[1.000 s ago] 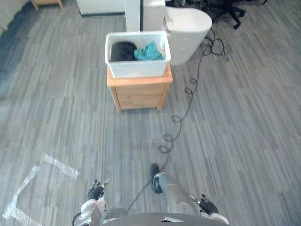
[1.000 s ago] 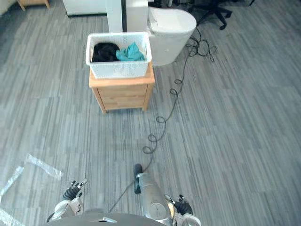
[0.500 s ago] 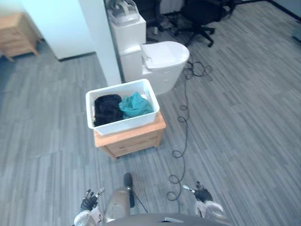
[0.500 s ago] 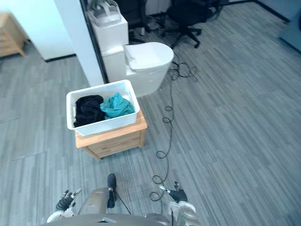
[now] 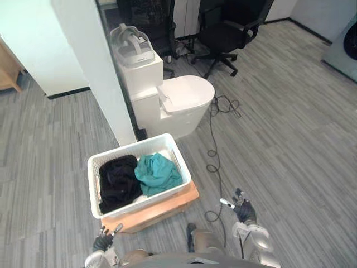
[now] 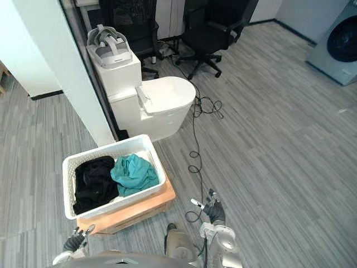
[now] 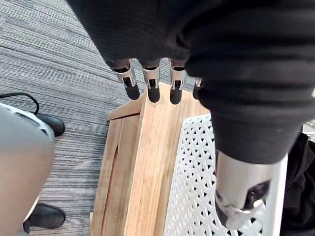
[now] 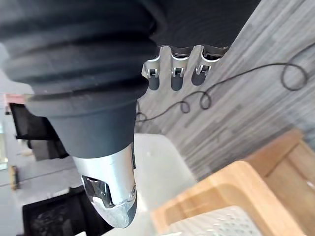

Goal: Pick up the laundry basket with both hands and put the clothes into the washing machine.

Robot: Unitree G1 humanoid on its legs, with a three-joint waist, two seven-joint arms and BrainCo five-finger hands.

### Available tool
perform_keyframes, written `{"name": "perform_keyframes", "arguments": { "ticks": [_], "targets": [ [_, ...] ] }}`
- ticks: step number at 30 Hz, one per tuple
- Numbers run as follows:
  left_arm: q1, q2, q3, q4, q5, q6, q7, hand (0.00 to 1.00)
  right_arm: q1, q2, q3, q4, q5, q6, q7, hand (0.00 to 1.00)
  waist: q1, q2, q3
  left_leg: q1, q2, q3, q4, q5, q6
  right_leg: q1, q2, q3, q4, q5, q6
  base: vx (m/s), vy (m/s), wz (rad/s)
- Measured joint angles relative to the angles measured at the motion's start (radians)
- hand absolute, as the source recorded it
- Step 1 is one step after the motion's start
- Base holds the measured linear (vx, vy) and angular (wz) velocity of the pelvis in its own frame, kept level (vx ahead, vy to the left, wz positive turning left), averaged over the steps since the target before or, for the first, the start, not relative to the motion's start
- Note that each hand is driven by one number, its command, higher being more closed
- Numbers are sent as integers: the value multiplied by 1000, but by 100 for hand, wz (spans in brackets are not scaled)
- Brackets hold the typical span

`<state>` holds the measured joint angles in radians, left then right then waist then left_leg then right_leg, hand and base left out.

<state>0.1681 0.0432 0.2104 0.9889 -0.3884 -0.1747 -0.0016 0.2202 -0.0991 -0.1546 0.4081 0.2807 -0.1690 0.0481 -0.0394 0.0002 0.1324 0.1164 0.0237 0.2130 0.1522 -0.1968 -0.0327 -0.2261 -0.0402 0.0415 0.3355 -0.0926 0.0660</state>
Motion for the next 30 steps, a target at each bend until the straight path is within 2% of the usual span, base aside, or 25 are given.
{"name": "perform_keyframes", "arguments": {
  "ticks": [4,14,20,22,23,24,26,27,28,29,30],
  "targets": [
    [1,-7,28,-35,0,-2,3,0,53,-15,-17,-61,-1,-14,7,0,-4,-1,-4,5,17,-27,0,14,-21,45,9,-26,-56,5,-7,122,-61,13],
    [39,-5,107,-37,0,-6,18,0,93,3,-17,-127,-2,-14,6,0,9,-5,-7,-28,16,-77,0,36,-27,102,4,-62,-186,76,-12,-3,0,13],
    [169,-28,265,-46,-38,11,10,0,155,11,-56,-381,-2,-15,4,0,26,18,-13,-49,34,-103,-65,28,-17,82,20,-98,-244,110,-21,-94,-13,16],
    [209,-23,365,-179,-109,29,16,0,149,8,-64,-485,-4,-13,2,0,33,15,7,-91,32,-104,-54,21,-16,60,16,-104,-255,129,-27,-158,-32,8],
    [223,-13,388,-281,-145,30,25,0,144,3,-64,-533,-13,-13,-6,0,34,10,11,-115,31,-105,-39,21,-16,45,12,-107,-256,140,-32,-137,-28,3],
    [223,-9,388,-294,-149,30,26,0,142,2,-64,-539,-13,-13,-7,0,34,10,12,-119,31,-105,-36,21,-16,42,12,-107,-256,141,-32,-117,-26,2],
    [159,95,372,-469,-194,29,42,0,31,-72,-43,-556,-13,-7,-28,0,30,12,54,-190,27,-107,10,25,-16,-16,3,-108,-232,154,-47,-128,-33,2],
    [151,108,370,-480,-198,28,42,0,17,-82,-40,-555,-13,-7,-32,0,30,14,60,-199,26,-108,14,26,-17,-25,2,-108,-229,159,-47,-132,-33,9],
    [86,174,346,-526,-201,25,45,0,-44,-132,-25,-553,-12,-3,-44,0,29,12,84,-238,21,-116,35,30,-16,-53,-5,-113,-220,168,-49,-141,-31,20],
    [9,261,287,-590,-216,25,44,0,-120,-199,-1,-546,-8,3,-53,0,25,32,125,-283,17,-131,50,42,-15,-83,-11,-124,-222,176,-57,-165,-37,23],
    [-6,279,276,-603,-218,24,43,0,-133,-213,3,-544,-8,5,-54,0,23,36,130,-293,16,-134,54,44,-15,-91,-14,-130,-222,181,-58,-137,-26,29]
  ]
}}
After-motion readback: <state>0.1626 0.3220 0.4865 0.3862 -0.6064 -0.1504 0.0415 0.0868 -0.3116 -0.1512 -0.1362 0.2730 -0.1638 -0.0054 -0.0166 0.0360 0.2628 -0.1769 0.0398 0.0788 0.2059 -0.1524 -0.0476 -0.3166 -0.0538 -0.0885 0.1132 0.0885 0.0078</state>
